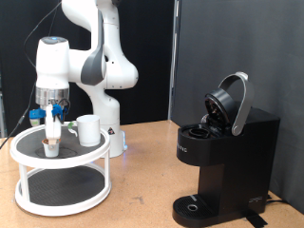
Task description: Make a cup of coffee with the keurig machine
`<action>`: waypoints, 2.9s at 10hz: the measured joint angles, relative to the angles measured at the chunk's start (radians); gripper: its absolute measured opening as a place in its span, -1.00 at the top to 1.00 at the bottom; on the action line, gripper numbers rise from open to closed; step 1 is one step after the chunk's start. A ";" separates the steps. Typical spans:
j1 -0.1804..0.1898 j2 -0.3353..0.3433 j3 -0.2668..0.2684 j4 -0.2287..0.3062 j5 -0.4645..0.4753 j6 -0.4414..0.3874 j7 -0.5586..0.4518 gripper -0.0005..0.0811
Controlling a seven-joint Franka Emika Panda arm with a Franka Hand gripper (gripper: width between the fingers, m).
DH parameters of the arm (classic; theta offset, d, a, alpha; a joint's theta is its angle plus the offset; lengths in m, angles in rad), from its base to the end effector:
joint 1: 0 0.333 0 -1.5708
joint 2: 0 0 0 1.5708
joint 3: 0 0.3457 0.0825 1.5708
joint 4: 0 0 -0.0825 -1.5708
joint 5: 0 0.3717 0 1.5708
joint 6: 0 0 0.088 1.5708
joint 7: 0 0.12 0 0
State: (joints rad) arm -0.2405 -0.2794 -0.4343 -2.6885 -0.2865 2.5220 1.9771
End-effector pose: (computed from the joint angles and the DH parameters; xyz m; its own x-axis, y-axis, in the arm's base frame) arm 0.3116 -0.2432 0.3477 -0.7493 -0.6616 0.0287 -0.6600 0.7427 -0.1133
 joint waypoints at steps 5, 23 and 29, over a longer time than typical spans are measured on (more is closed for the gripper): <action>0.000 0.011 0.000 0.002 0.010 0.001 0.008 -0.15; 0.131 -0.105 0.018 0.283 0.560 -0.596 -0.231 0.10; 0.191 -0.103 0.024 0.346 0.868 -0.725 -0.218 0.10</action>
State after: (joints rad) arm -0.0491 -0.3821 -0.4105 -2.3426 0.5820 1.7969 1.7591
